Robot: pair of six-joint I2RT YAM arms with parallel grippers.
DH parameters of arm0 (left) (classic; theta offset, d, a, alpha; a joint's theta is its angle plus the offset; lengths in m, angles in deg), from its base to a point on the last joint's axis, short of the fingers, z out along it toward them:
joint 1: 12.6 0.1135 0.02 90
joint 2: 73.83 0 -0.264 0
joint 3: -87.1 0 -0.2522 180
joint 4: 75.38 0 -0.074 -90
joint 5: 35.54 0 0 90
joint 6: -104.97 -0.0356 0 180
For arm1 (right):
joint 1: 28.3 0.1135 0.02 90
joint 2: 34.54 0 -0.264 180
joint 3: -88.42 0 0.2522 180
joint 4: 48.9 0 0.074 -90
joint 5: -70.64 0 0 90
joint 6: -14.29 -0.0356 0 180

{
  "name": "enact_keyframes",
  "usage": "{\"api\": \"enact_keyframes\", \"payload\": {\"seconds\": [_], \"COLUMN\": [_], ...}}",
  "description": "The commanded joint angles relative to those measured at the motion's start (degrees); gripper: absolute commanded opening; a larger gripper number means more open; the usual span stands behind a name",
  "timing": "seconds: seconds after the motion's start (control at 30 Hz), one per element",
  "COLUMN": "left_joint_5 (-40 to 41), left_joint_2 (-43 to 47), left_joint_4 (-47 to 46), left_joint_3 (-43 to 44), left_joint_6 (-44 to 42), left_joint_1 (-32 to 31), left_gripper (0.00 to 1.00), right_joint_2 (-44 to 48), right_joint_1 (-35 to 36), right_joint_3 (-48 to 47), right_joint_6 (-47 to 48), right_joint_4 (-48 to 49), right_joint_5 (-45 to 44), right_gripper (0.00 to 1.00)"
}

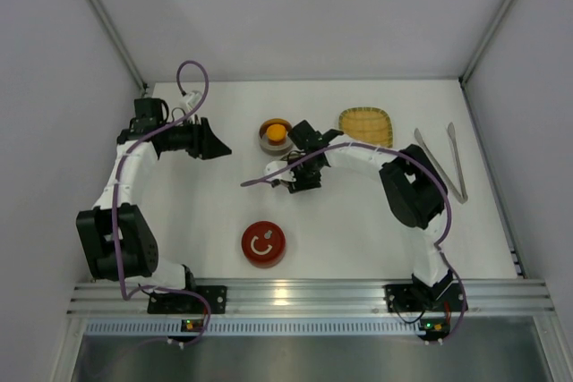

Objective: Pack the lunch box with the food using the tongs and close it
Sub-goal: Pick up the box lid from the center of the board.

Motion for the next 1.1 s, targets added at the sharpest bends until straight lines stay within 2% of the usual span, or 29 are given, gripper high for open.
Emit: {"api": "enact_keyframes", "payload": {"seconds": [0.0,0.2,0.43,0.67,0.7,0.83,0.9,1.07], "left_joint_5": [-2.8,-2.8,-2.8,-3.3,-3.3,-3.6,-3.6,-3.6], "left_joint_2": [-0.3,0.1,0.2,0.1,0.2,0.4,0.9,2.4], "left_joint_4": [-3.1,-3.4,-3.3,-4.1,-4.2,-4.9,-4.9,-4.6], "left_joint_3": [-0.5,-0.6,-1.0,-0.8,-0.8,-1.2,-1.3,-1.5], "left_joint_6": [-0.5,-0.4,-0.6,1.0,1.3,2.4,2.5,2.7], "left_joint_1": [0.2,0.2,0.3,0.9,0.9,0.8,0.9,0.9], "left_gripper": [0.52,0.52,0.51,0.50,0.50,0.50,0.49,0.50], "right_joint_2": [-0.3,0.0,-0.7,-0.8,-0.7,0.4,2.6,10.9], "right_joint_1": [2.1,2.6,3.3,4.4,4.6,4.8,4.8,4.1], "right_joint_3": [-0.5,0.1,0.9,3.3,3.7,5.4,6.4,6.1], "right_joint_6": [2.9,2.2,0.9,0.6,0.6,-1.1,-3.7,-11.8], "right_joint_4": [-0.5,-0.9,-1.4,-2.5,-2.6,-1.8,0.4,1.3], "right_joint_5": [0.6,0.3,-0.3,-1.4,-1.8,-2.5,-2.6,1.3], "right_gripper": [0.50,0.44,0.30,0.28,0.26,0.04,0.00,0.00]}}
